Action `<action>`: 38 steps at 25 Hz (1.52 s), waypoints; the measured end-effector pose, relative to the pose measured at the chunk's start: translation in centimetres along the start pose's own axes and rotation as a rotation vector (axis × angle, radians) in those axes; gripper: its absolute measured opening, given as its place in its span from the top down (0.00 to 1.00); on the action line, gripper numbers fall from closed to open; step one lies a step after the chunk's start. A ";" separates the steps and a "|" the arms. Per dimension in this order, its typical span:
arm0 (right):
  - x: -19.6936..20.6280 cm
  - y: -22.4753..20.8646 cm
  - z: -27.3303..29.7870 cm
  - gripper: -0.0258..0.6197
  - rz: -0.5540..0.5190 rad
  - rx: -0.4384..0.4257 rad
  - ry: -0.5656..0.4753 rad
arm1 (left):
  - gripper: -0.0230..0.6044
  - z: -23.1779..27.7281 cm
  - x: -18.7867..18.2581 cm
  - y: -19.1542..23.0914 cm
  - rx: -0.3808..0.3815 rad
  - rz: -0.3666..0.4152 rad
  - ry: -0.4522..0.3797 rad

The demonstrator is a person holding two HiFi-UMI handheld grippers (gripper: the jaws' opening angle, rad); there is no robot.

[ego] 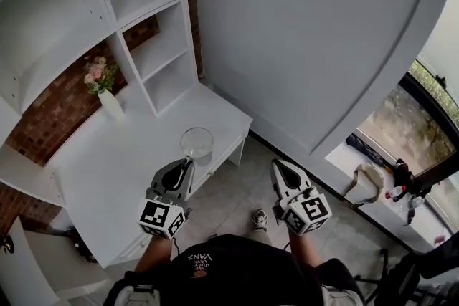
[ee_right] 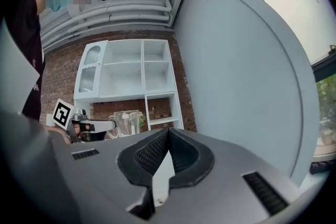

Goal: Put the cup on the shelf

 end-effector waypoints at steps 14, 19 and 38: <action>-5.3 -12.4 7.4 0.96 -0.054 -0.296 0.065 | 0.92 10.1 -2.0 -2.1 -0.318 -0.047 -0.019; -5.7 -15.2 8.6 0.96 -0.075 -0.384 0.095 | 0.92 12.1 -2.5 -2.7 -0.418 -0.053 -0.024; -5.1 -15.2 17.0 0.96 -0.056 -0.543 0.134 | 0.92 15.9 -8.1 7.6 -0.536 0.052 -0.037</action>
Point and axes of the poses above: the fingertips, and each gripper's own axes: z forward along the fingers, y to its left, x out of its underside, the point moved 5 cm from there along -z, backward along the fingers, and after that the axes turned 7 degrees about z, right-handed, at the moved point
